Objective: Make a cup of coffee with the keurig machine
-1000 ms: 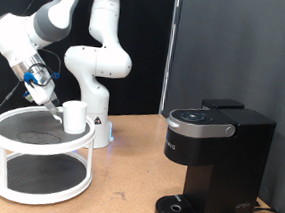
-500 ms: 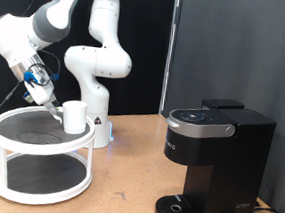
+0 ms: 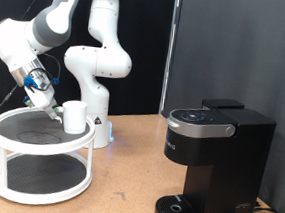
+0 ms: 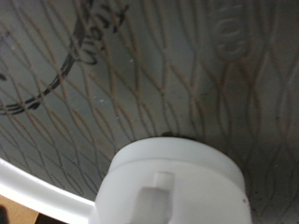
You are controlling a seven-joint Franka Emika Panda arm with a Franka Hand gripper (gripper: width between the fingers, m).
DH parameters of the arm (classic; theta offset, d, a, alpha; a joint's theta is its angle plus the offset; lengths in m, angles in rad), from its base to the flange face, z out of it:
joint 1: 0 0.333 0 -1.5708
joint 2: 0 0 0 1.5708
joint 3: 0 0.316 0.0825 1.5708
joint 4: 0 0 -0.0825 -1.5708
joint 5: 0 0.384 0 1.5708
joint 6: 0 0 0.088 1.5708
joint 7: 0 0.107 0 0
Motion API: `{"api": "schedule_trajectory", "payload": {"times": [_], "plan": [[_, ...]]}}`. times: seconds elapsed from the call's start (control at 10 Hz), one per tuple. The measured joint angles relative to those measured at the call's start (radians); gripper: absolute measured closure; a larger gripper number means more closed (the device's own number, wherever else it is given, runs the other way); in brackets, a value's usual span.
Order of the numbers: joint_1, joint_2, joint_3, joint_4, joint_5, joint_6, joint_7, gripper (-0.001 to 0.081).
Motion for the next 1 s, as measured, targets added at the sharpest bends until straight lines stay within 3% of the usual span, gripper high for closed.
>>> {"api": "schedule_trajectory", "payload": {"times": [0.4, 0.6, 0.7, 0.8, 0.9, 1.0], "plan": [[0.017, 0.005, 0.001, 0.000, 0.015, 0.000, -0.011, 0.0071], [0.019, 0.006, 0.002, -0.002, 0.015, 0.001, -0.012, 0.0327], [0.019, 0.006, 0.002, -0.004, 0.015, 0.002, -0.013, 0.0327], [0.019, 0.006, 0.002, -0.007, 0.015, 0.005, -0.013, 0.0533], [0.019, 0.006, 0.002, -0.011, 0.014, 0.008, -0.013, 0.0533], [0.019, 0.006, 0.002, -0.015, 0.014, 0.011, -0.013, 0.0709]]}}
